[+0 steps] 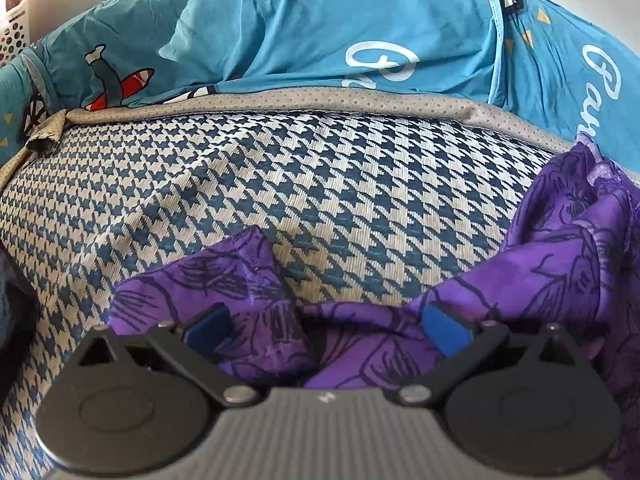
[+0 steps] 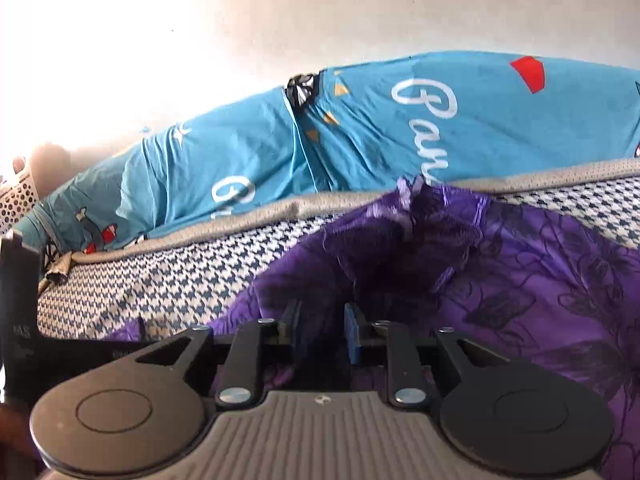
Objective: Fold clothes
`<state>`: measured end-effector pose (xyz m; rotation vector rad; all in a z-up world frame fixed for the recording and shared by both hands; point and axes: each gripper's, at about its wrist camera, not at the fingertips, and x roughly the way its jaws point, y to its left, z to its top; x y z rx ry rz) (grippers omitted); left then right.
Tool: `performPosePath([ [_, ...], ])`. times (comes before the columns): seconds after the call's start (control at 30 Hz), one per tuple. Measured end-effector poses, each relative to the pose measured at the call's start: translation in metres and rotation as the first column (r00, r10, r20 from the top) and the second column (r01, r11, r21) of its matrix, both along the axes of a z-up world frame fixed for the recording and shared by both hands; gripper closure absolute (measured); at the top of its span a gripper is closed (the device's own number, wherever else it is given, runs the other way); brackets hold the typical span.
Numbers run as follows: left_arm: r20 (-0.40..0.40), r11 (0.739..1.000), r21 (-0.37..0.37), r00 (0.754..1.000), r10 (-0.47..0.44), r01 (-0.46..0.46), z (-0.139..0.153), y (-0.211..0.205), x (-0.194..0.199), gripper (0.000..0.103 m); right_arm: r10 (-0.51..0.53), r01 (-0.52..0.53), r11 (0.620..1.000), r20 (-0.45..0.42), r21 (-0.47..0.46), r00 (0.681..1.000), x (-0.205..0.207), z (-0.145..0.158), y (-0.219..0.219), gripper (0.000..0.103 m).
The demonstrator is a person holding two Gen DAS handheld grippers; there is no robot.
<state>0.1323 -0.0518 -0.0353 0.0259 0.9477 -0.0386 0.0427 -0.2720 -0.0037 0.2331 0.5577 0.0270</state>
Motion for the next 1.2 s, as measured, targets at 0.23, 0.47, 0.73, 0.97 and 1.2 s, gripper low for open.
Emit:
performPosePath([
  [0.23, 0.032, 0.999, 0.039, 0.999, -0.025, 0.024, 0.002, -0.007, -0.007, 0.0, -0.02, 0.02, 1.0, 0.051, 0.017, 0.999, 0.027, 0.012, 0.004, 0.065],
  [0.47, 0.027, 0.999, 0.027, 0.999, -0.031, 0.03, 0.005, -0.006, -0.008, 0.0, -0.034, 0.033, 0.998, -0.019, -0.058, 0.999, 0.049, -0.002, 0.028, 0.057],
  [0.73, 0.064, 0.999, 0.004, 0.997, -0.033, 0.033, 0.017, -0.001, -0.008, 0.0, -0.077, 0.073, 0.995, -0.06, -0.074, 0.995, 0.043, -0.014, 0.02, 0.09],
  [0.97, 0.104, 0.999, -0.046, 0.994, 0.019, -0.014, 0.027, 0.012, -0.001, 0.0, -0.067, 0.066, 0.997, -0.025, -0.045, 0.997, 0.013, -0.005, 0.011, 0.094],
  [1.2, 0.063, 0.997, -0.068, 0.997, 0.051, -0.046, 0.018, 0.011, 0.004, 0.0, -0.027, 0.025, 0.999, -0.04, -0.037, 0.999, 0.003, -0.011, -0.007, 0.097],
])
